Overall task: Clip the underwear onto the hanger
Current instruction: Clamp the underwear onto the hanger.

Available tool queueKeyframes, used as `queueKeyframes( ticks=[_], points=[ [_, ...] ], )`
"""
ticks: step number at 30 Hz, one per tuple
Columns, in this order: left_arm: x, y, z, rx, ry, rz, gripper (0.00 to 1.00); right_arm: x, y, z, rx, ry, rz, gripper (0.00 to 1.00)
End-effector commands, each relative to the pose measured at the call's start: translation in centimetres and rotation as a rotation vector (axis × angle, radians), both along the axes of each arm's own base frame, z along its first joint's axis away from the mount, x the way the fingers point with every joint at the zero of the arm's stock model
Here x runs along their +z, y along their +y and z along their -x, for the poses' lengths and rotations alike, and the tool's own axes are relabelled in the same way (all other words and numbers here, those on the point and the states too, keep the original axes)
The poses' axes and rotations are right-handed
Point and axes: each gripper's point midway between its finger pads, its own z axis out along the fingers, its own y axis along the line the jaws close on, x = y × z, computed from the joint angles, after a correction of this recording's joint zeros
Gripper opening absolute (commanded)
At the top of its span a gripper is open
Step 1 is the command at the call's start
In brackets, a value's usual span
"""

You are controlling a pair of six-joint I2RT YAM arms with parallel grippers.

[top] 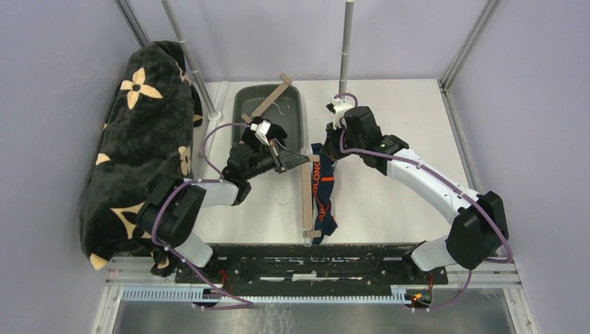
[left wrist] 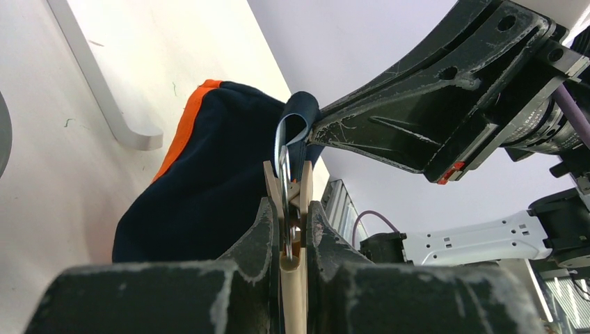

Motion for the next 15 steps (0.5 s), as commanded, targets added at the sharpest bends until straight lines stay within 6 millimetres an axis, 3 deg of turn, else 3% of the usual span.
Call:
queueKeyframes(
  ticks=[1, 15],
  points=[
    [2.16, -0.67, -0.81, 0.005, -0.103, 0.019, 0.03, 3.92, 0.47, -0.89, 0.011, -0.110, -0.064, 0.00],
    [2.27, -1.06, -0.99, 0.005, -0.110, 0.019, 0.03, 4.18, 0.57, -0.87, 0.016, -0.111, -0.068, 0.00]
  ],
)
